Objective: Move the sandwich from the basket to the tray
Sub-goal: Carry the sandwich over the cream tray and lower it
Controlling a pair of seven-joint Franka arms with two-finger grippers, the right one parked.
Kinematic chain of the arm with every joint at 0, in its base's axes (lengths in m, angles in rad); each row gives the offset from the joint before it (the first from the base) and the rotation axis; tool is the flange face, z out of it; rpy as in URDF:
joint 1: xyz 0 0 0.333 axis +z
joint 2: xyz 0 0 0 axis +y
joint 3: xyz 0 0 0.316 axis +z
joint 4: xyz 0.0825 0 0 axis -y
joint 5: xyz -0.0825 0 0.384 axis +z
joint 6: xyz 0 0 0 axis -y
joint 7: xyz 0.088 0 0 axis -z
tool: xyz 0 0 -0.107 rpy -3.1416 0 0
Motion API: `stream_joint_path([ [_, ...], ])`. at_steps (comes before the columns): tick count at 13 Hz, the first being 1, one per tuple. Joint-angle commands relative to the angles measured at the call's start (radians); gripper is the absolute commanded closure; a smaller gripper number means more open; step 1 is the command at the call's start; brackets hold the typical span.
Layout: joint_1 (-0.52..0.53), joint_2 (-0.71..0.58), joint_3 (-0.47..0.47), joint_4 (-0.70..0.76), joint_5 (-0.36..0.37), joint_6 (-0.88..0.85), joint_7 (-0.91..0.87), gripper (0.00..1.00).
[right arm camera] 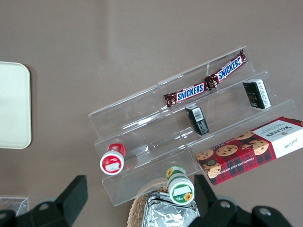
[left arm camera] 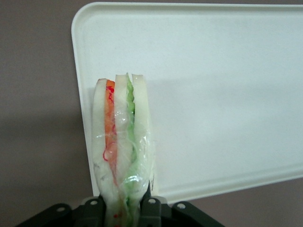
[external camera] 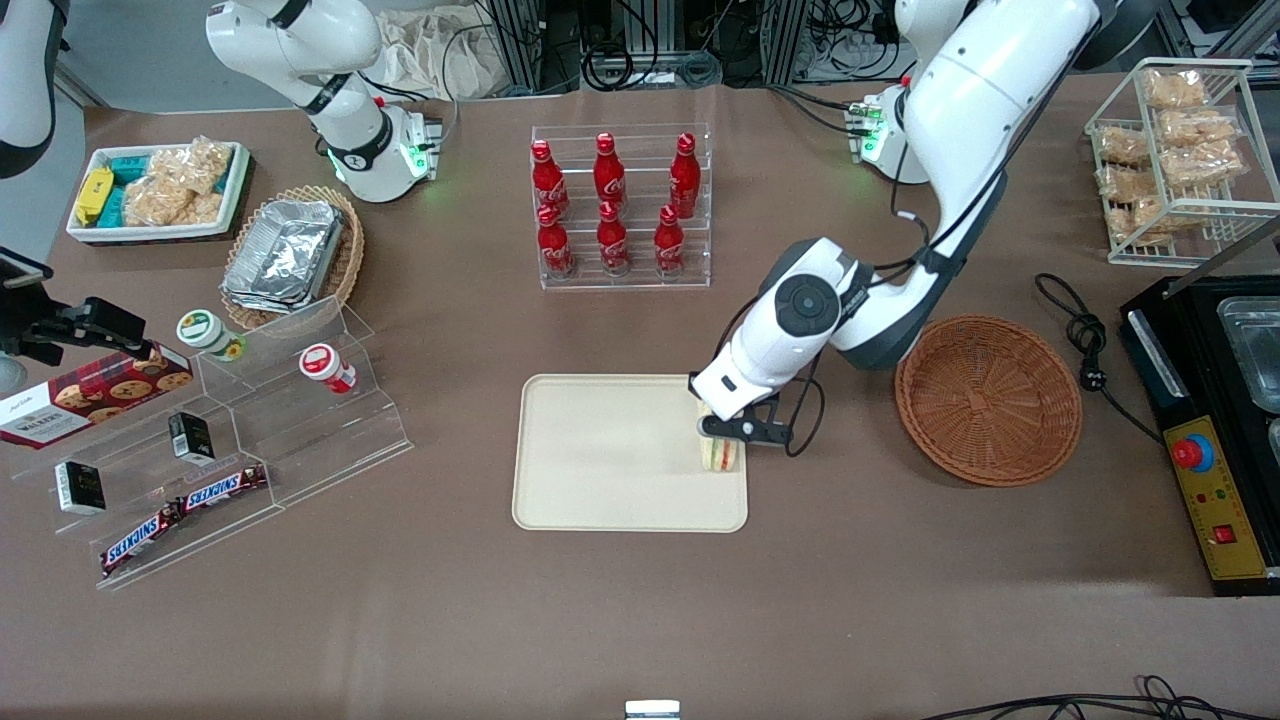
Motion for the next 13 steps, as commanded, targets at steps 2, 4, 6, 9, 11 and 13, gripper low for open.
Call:
stream_joint_path([
  [2, -0.007, 0.047, -0.002, 0.061, 0.05, 0.003, -0.086, 0.06],
  [4, 0.007, -0.014, -0.002, 0.051, 0.048, -0.011, -0.18, 0.01],
  [6, 0.03, -0.103, -0.002, 0.052, 0.045, -0.103, -0.212, 0.01],
  [9, 0.12, -0.249, -0.01, 0.055, 0.002, -0.317, -0.173, 0.01],
  [11, 0.162, -0.336, -0.007, 0.055, -0.074, -0.411, -0.089, 0.01],
  [13, 0.229, -0.422, -0.007, 0.06, -0.178, -0.537, -0.006, 0.01],
])
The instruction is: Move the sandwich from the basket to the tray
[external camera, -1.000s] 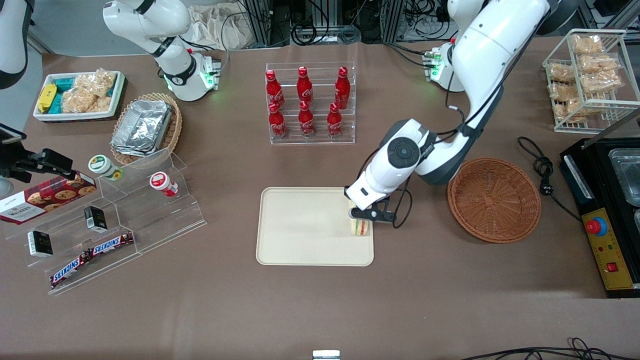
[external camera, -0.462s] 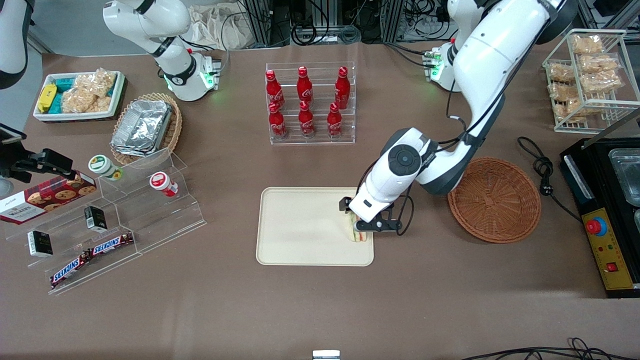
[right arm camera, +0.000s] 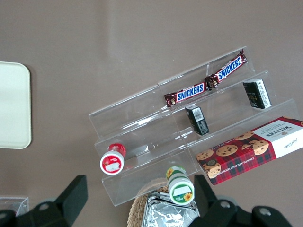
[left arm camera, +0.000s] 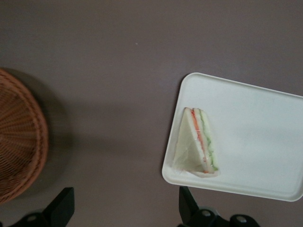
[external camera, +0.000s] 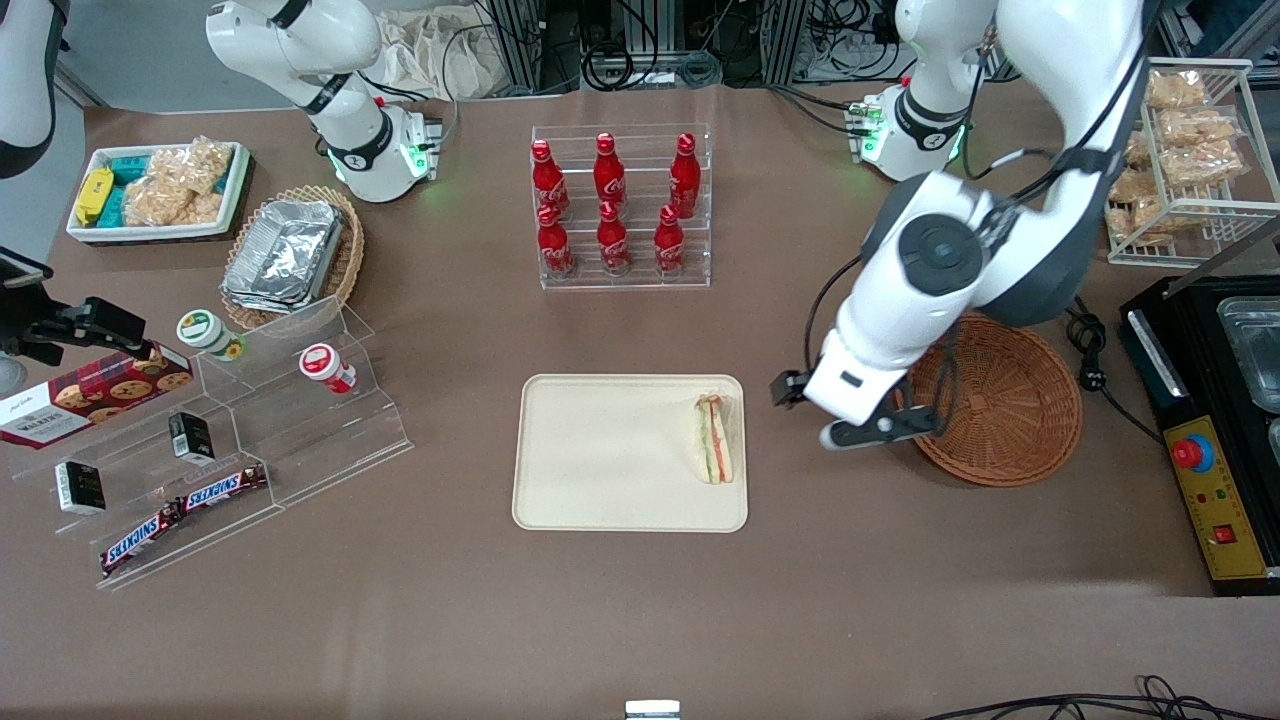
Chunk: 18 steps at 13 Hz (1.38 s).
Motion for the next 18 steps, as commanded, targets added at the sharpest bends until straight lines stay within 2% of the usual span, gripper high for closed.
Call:
stream_joint_path([
  [1, 0.074, -0.14, 0.007, -0.027, -0.126, -0.143, 0.135, 0.01],
  [2, 0.094, -0.194, 0.039, -0.029, -0.167, -0.218, 0.188, 0.01],
  [4, 0.088, -0.3, 0.186, -0.029, -0.27, -0.371, 0.265, 0.01],
  [5, 0.088, -0.332, 0.235, -0.029, -0.274, -0.459, 0.291, 0.01],
  [8, 0.091, -0.409, 0.311, -0.079, -0.212, -0.486, 0.451, 0.01],
  [11, 0.056, -0.542, 0.345, -0.246, -0.16, -0.337, 0.487, 0.01],
  [14, 0.011, -0.463, 0.394, -0.141, -0.143, -0.372, 0.482, 0.01],
  [18, 0.011, -0.251, 0.394, 0.182, -0.145, -0.562, 0.491, 0.01],
])
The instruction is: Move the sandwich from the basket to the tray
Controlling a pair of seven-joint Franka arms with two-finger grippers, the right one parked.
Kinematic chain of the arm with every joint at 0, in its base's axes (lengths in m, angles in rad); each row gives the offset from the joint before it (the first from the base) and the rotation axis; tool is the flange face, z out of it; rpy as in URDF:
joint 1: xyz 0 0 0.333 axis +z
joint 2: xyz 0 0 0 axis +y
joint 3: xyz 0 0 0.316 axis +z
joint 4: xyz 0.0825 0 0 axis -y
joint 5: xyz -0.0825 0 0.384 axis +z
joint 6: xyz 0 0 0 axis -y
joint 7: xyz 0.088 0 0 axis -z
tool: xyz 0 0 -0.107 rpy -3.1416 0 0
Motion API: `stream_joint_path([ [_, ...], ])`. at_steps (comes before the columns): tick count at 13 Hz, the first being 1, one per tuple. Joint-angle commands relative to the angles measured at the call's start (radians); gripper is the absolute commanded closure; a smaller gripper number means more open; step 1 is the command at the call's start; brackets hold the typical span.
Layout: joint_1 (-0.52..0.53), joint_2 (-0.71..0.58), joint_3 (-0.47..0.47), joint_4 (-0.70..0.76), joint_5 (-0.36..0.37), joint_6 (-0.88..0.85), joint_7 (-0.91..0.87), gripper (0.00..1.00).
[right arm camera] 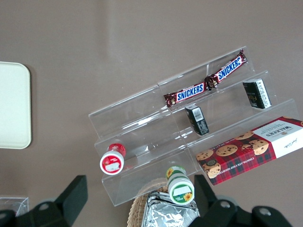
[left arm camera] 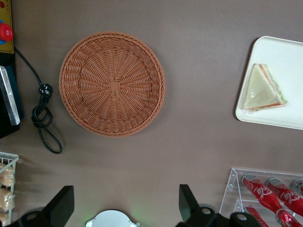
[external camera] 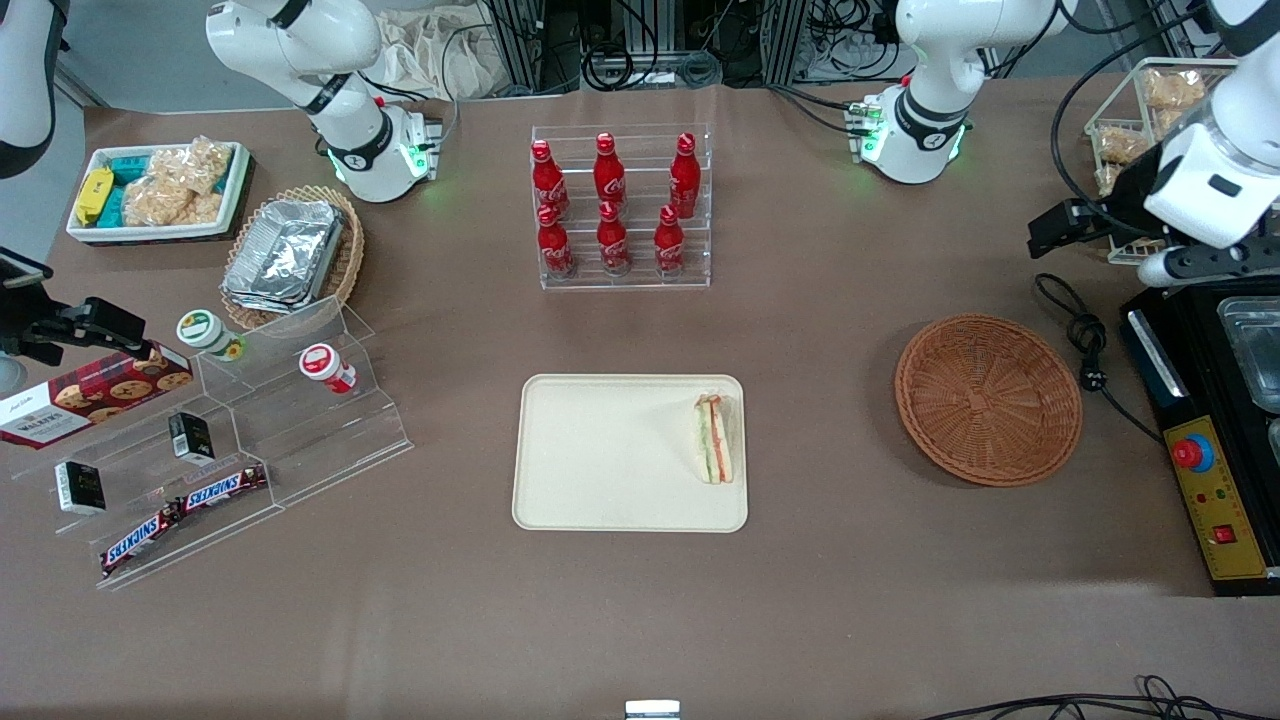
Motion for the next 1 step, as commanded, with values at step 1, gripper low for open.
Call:
stream_joint_path([
  [1, -0.015, 0.148, 0.009, 0.215, 0.014, -0.1, 0.01, 0.01],
])
